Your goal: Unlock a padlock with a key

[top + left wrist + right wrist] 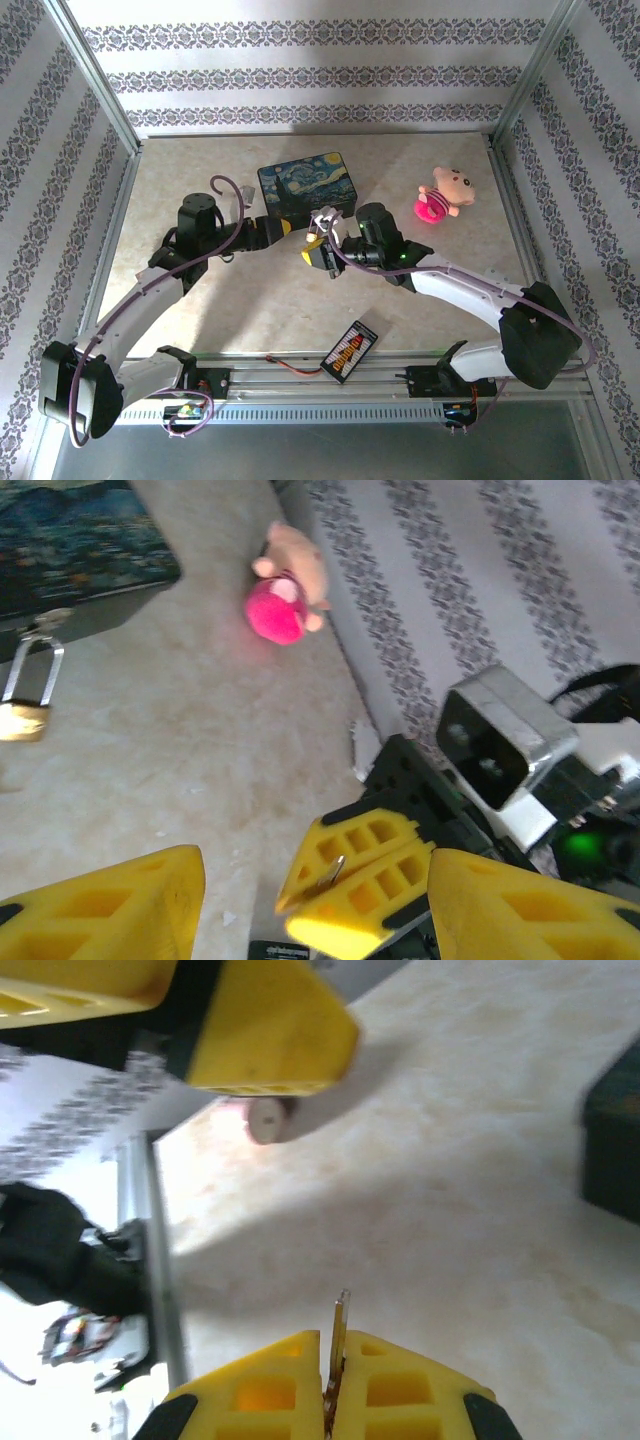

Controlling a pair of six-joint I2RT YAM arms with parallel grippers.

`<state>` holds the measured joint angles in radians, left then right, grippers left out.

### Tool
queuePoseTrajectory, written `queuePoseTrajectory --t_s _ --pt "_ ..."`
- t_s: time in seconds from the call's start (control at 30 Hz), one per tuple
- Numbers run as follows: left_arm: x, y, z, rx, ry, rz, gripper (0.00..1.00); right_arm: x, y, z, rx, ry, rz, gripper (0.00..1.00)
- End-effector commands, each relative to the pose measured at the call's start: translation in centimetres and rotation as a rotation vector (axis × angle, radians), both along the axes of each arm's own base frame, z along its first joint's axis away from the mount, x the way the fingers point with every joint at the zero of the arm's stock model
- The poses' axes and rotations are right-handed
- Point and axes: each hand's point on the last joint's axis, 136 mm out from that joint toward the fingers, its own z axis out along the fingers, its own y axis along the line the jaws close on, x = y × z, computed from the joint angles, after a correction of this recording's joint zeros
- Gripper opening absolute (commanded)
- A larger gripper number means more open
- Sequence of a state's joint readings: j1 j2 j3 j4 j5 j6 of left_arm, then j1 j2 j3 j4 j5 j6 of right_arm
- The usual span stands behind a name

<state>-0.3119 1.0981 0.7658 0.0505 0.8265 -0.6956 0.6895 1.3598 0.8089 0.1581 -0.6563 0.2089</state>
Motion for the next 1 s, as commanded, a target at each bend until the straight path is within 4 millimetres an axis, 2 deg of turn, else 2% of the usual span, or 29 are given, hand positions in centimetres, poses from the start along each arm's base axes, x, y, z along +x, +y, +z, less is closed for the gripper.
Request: queuePoseTrajectory --t_s 0.0,0.43,0.57,0.77,0.97 --pt "-1.8 -0.9 3.2 -0.042 -0.181 -0.146 0.60 -3.0 1.1 2.2 0.110 0.085 0.181 0.00" --pt "-5.1 -1.7 1.9 -0.085 -0.118 -0.342 0.59 -5.2 1.7 5.6 0.210 0.180 0.345 0.00" --pt "-5.7 -1.9 1.8 -0.109 -0.106 -0.373 0.53 -5.3 1.6 6.0 0.216 0.168 0.341 0.00" --pt "-6.3 -2.1 1.4 -0.140 -0.085 -0.416 0.50 -5.3 1.4 6.2 0.220 0.164 0.335 0.00" --pt "-5.8 -2.4 1.0 -0.179 -0.073 -0.417 0.47 -5.3 1.5 6.3 0.223 0.167 0.334 0.00"
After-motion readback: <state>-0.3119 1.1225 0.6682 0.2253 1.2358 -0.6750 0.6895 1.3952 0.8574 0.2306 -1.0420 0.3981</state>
